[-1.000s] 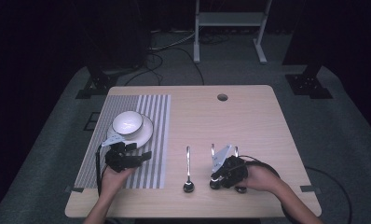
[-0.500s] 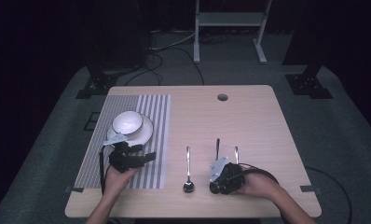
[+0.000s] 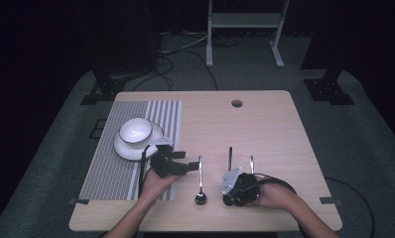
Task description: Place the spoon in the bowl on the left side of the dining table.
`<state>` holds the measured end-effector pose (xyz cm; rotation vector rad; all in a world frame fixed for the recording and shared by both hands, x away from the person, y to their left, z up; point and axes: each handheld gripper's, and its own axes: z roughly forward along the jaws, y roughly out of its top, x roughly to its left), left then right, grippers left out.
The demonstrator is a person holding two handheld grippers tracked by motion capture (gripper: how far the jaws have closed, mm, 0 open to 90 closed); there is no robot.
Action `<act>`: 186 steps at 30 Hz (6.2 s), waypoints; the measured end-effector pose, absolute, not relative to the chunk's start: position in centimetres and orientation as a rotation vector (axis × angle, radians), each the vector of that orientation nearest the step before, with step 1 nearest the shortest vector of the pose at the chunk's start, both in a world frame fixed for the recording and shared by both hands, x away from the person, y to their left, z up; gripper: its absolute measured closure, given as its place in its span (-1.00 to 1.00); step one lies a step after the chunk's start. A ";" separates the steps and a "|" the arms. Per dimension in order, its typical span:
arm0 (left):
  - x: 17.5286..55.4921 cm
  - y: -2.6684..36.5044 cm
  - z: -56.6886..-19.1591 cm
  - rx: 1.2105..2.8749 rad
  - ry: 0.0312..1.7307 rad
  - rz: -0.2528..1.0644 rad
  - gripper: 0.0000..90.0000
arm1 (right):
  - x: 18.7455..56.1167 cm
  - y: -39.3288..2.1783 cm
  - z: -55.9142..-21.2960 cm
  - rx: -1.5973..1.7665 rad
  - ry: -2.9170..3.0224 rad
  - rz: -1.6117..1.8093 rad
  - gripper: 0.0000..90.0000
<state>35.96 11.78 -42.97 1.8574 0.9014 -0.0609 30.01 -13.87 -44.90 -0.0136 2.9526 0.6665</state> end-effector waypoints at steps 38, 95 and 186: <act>40.9 0.7 -45.2 1.963 0.820 -0.163 0.59 | 30.0 -14.1 -45.0 -0.023 2.932 0.697 0.43; 39.4 3.5 -41.1 1.767 0.698 -0.267 0.98 | 33.2 -25.8 -44.3 0.646 2.768 1.070 -0.19; 45.6 23.0 -34.1 1.540 1.080 0.172 0.98 | 33.1 -28.8 -43.7 0.835 2.648 1.144 -0.49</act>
